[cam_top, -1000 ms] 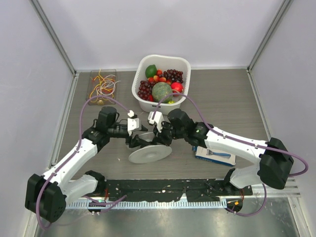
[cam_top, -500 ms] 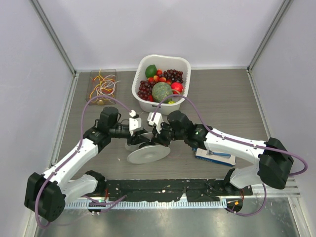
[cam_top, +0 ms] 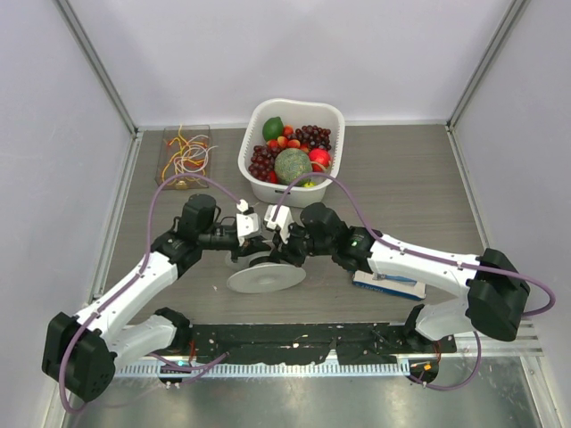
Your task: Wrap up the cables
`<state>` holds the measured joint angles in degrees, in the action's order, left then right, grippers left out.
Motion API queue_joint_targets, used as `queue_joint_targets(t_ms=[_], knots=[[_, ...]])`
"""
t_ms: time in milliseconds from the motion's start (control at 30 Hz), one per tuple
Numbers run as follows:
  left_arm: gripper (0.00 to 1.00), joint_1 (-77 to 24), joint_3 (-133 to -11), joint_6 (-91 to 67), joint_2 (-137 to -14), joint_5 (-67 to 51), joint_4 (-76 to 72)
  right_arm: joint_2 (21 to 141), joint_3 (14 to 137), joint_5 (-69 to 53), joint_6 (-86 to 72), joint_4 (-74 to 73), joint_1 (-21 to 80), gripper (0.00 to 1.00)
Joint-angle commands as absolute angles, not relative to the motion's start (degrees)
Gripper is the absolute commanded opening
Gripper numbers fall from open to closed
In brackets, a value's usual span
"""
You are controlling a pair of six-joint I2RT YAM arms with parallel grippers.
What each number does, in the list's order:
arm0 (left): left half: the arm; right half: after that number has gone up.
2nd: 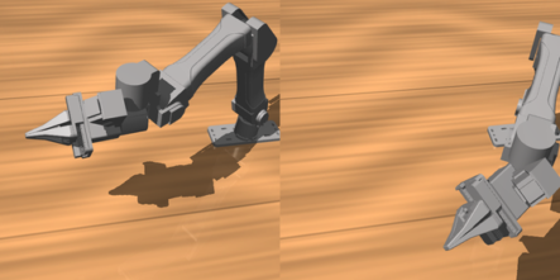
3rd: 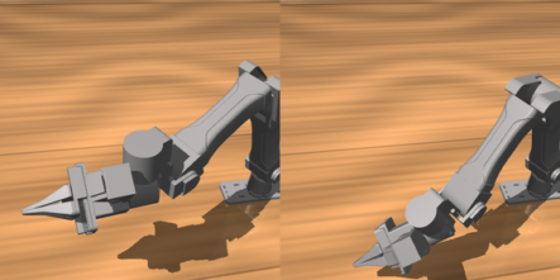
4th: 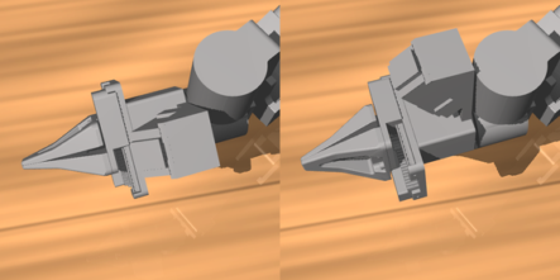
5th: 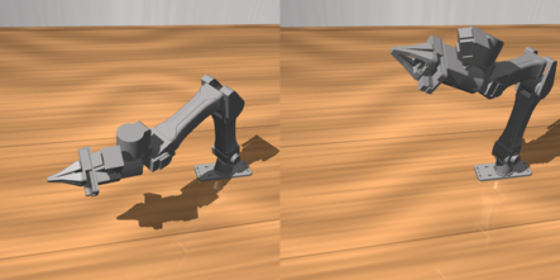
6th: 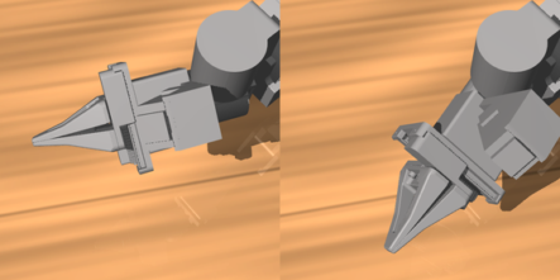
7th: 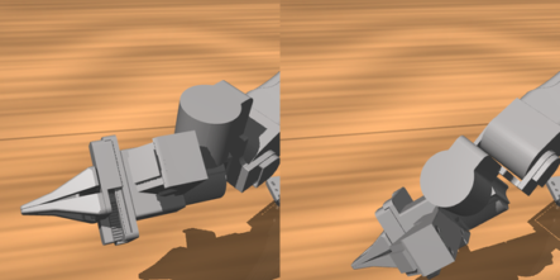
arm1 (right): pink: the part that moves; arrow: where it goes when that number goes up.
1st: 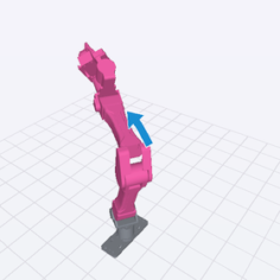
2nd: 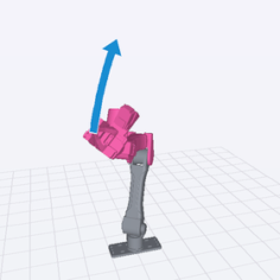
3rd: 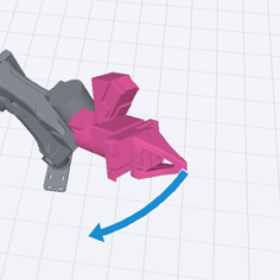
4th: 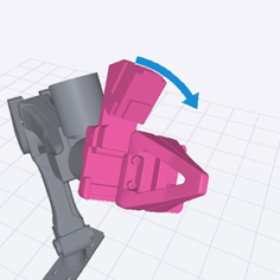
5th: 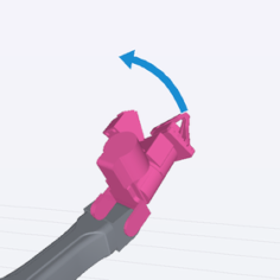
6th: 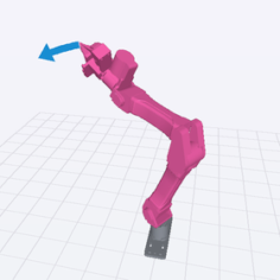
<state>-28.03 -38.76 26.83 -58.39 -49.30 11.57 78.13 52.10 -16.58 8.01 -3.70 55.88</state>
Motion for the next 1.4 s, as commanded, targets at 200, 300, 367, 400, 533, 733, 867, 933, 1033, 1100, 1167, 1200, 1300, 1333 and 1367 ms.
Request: queue_joint_targets(t_ms=[200, 300, 367, 400, 533, 733, 867, 933, 1033, 1100, 1167, 1200, 1300, 1333, 1367], knots=[[0.0, -28.74, -38.15, 31.11, -55.73, -49.66, 12.57, 76.82, 51.33, -14.07, 8.0, -1.84, 55.99, 0.13], [0.0, -28.74, -37.97, 31.73, -55.11, -49.48, 12.92, 76.2, 51.94, -13.19, 7.74, -4.21, 55.11, 0.29], [0.0, -28.74, -37.97, 31.82, -55.02, -49.48, 12.92, 75.33, 52.47, -13.18, 7.82, -5.79, 54.23, 0.35], [0.0, -28.74, -37.97, 31.82, -54.93, -49.57, 12.92, 74.97, 52.73, -13.44, 7.91, -6.15, 53.62, 0.38], [0.0, -28.57, -38.23, 31.64, -55.02, -49.83, 12.83, 73.48, 52.65, -14.06, 8.61, -8.26, 52.21, 0.41], [0.0, -28.21, -39.55, 30.94, -53.88, -51.15, 14.67, 71.28, 52.12, -15.64, 8.88, -10.55, 49.58, 0.58], [0.0, -28.21, -39.55, 32.69, -53.35, -51.41, 15.99, 69.61, 52.21, -17.31, 9.84, -10.46, 48.6, 0.68], [0.0, -28.21, -39.81, 33.48, -53.7, -51.94, 16.35, 69.35, 52.29, -18.8, 10.63, -9.15, 48.6, 0.68], [0.0, -28.21, -40.6, 33.58, -54.84, -52.65, 16.52, 70.13, 53.61, -22.31, 11.69, -8.0, 48.69, 0.71], [0.0, -28.21, -41.13, 33.84, -55.37, -53.0, 16.61, 71.18, 55.36, -25.21, 11.95, -8.0, 48.69, 0.72], [0.0, -28.21, -41.48, 34.19, -55.81, -53.17, 16.87, 72.07, 56.42, -28.98, 13.09, -8.26, 48.78, 0.73], [0.0, -28.21, -41.57, 34.71, -55.81, -53.35, 17.14, 72.42, 56.69, -29.96, 13.88, -8.26, 48.69, 0.73], [0.0, -28.21, -41.75, 35.33, -55.9, -53.53, 17.4, 73.12, 57.39, -33.04, 15.82, -8.88, 48.87, 0.73], [0.0, -28.21, -41.75, 35.42, -55.99, -53.7, 17.4, 73.91, 57.65, -33.22, 16.26, -8.96, 48.87, 0.73], [0.0, -28.21, -41.84, 35.33, -55.99, -53.7, 17.58, 74.18, 58.18, -33.14, 16.35, -8.96, 48.95, 0.73]])
